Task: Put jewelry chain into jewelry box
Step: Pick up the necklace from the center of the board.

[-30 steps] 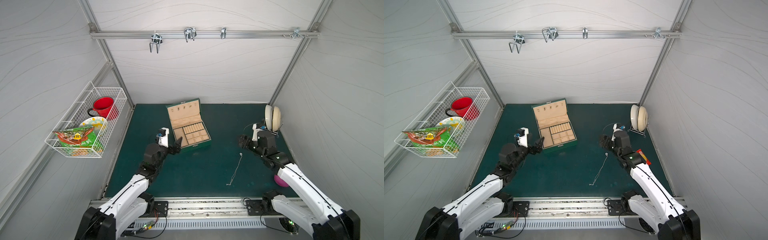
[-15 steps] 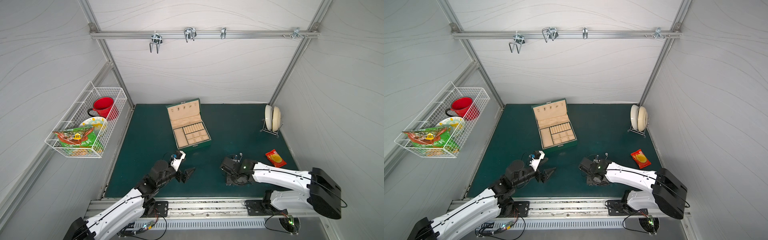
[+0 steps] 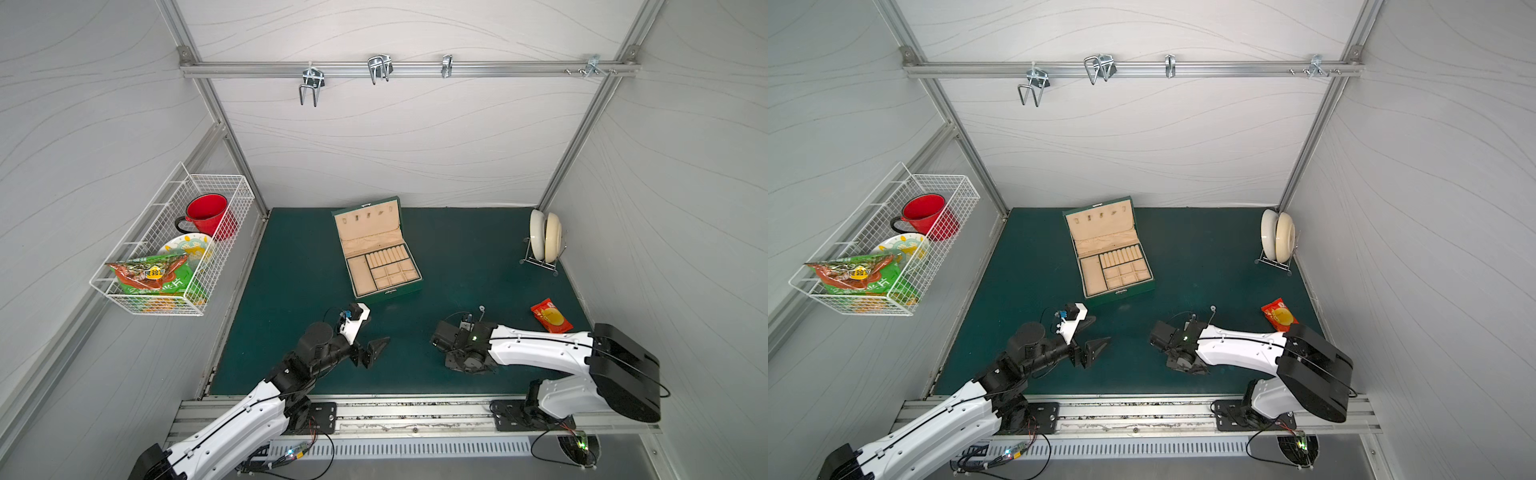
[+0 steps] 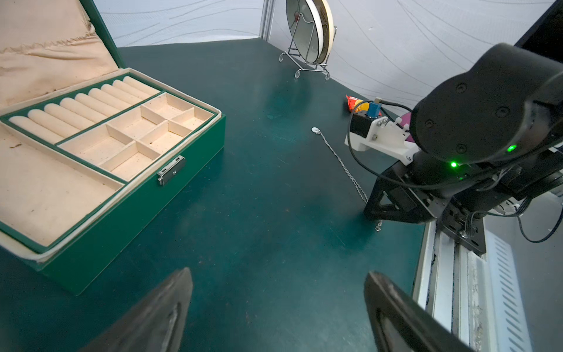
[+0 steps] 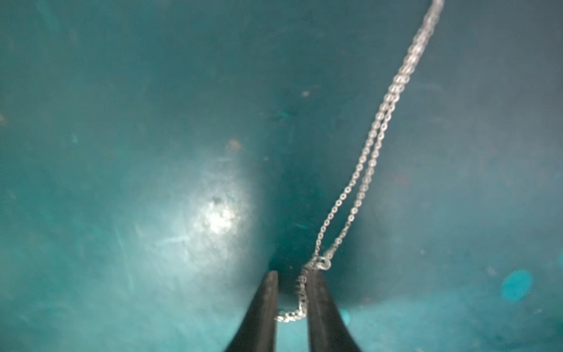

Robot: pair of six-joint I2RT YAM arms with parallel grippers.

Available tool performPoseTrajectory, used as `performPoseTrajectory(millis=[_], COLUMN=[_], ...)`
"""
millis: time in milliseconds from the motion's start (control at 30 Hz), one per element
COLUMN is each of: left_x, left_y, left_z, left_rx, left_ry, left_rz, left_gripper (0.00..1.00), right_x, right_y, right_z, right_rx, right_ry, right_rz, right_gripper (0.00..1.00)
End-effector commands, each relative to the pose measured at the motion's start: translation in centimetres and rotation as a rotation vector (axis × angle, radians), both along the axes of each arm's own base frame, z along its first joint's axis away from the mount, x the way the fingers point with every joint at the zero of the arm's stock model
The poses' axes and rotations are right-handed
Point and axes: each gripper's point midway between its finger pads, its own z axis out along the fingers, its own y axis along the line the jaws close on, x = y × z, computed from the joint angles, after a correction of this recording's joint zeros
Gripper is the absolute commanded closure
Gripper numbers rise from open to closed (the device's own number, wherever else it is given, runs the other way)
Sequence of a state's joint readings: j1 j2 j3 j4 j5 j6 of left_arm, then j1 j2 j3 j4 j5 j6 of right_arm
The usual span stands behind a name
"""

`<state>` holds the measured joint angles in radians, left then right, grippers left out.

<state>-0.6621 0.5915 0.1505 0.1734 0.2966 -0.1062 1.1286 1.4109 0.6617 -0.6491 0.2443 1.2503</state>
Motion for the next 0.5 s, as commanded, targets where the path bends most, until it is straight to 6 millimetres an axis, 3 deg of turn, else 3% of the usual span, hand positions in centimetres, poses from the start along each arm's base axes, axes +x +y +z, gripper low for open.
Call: performPoseTrajectory(millis=[0, 133, 300, 467], left_x=[-0.2, -1.0, -2.0, -1.7], left_y=[-1.0, -2.4, -5.2, -8.7], left_z=[1.3, 1.5, 1.9, 2.0], left_rx=[-0.030, -0.038, 0.002, 0.038], left_ry=[-0.047, -0.080, -0.221, -0.328], left_rz=[-0.054, -0.140, -0.264, -0.353], left_gripper=[0.07, 0.06, 0.02, 0.00], right_x=[-1.7, -0.6, 1.4, 2.4], right_y=[0.2, -0.2, -0.8, -2.6], right_z=[-3.2, -1.0, 5.1, 10.0], right_rx=[0.013, -0.006, 0.026, 0.034], right_ry=[0.088, 0.011, -0.176, -0.279], right_rz=[0.014, 0.084, 0.224, 0.309], right_gripper=[1.00, 1.00, 1.00, 1.00])
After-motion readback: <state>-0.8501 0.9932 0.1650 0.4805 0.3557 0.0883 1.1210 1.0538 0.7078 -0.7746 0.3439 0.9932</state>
